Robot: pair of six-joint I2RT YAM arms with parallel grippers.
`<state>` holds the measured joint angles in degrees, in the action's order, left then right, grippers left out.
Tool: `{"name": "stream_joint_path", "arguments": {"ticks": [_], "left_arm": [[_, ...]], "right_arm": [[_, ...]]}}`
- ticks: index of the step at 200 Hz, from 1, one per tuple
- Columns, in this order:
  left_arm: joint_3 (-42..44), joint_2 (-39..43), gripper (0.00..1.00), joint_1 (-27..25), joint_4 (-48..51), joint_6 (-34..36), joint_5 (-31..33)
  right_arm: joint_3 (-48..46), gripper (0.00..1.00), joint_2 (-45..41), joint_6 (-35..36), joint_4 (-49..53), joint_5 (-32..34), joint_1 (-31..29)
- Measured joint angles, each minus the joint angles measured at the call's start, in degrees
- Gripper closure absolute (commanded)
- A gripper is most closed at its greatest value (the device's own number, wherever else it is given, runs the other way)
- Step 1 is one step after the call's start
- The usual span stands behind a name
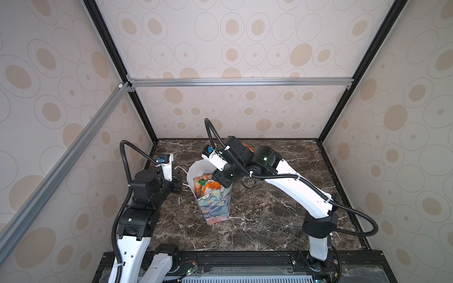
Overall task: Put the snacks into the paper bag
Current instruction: 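Raise the right gripper out of the bag and move it back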
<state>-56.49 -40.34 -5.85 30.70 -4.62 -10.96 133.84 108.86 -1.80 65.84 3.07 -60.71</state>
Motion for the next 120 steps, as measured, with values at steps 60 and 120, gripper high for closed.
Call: {"name": "stream_joint_path", "arguments": {"ticks": [60, 120], "left_arm": [[0.0, -0.4, 0.99, 0.0, 0.0, 0.0, 0.0], [0.0, -1.1, 0.99, 0.0, 0.0, 0.0, 0.0]], "right_arm": [[-17.5, 0.58, -15.4, -0.1, -10.3, 6.4, 0.0], [-42.1, 0.57, -31.4, -4.3, -24.7, 7.3, 5.4]]}}
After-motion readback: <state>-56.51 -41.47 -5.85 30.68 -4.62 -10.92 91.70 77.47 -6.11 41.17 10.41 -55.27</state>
